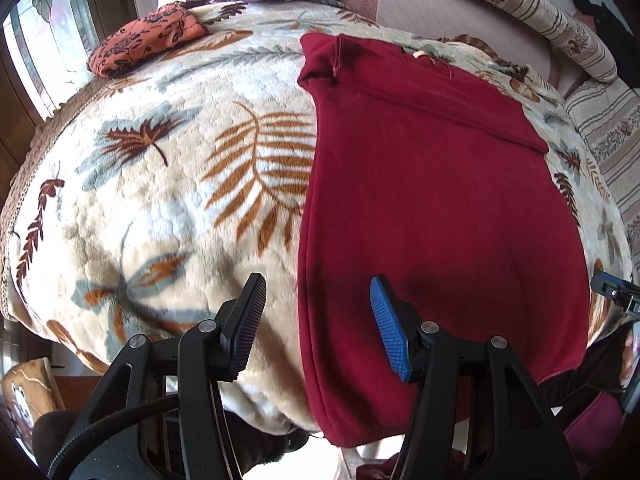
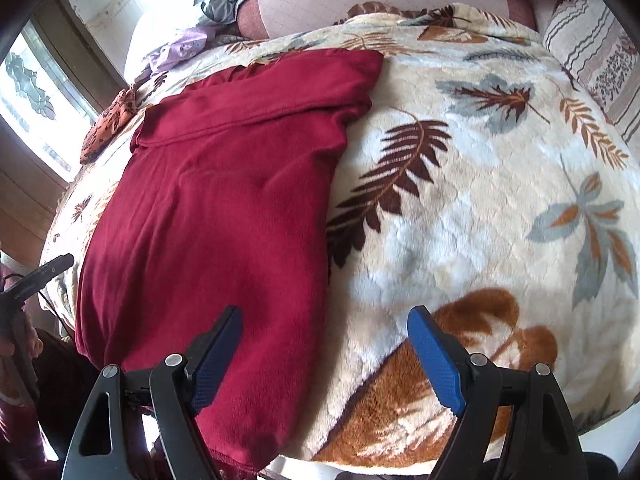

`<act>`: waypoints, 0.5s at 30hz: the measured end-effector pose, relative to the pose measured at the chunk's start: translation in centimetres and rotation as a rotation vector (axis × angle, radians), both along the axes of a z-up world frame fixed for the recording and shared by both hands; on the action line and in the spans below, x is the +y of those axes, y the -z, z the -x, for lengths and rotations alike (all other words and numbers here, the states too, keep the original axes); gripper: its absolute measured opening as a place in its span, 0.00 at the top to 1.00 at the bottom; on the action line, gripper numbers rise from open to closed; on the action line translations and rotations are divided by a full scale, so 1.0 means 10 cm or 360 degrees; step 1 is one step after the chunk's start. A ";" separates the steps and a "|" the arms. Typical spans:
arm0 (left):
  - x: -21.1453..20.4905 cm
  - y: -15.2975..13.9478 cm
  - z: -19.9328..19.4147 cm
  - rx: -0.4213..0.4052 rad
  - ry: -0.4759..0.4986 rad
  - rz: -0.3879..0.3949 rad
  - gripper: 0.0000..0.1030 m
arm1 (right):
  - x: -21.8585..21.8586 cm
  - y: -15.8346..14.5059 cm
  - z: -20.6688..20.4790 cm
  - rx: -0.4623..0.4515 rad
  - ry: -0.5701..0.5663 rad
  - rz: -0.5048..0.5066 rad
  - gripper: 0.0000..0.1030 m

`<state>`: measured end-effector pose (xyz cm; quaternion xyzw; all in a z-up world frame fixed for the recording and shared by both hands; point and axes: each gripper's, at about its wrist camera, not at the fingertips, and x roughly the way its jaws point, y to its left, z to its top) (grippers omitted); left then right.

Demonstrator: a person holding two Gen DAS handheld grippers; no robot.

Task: Fold small clothes
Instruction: 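Move both open grippers to the hem of the red shirt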

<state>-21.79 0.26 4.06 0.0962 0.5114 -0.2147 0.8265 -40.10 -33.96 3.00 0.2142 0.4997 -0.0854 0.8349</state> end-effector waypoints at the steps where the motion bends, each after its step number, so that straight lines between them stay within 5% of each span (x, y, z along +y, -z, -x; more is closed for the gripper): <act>1: 0.01 0.04 0.04 0.0016 0.0005 -0.0016 0.47 | 0.00 0.04 0.04 0.0005 -0.0004 -0.0037 0.20; 11: 0.19 0.19 0.16 0.0149 -0.0046 0.0035 0.47 | 0.20 0.11 0.26 -0.0086 -0.0126 -0.0318 0.23; 15: 0.19 0.19 0.25 0.0175 0.0013 0.0009 0.47 | 0.32 0.17 0.25 -0.0020 -0.0190 -0.0275 0.26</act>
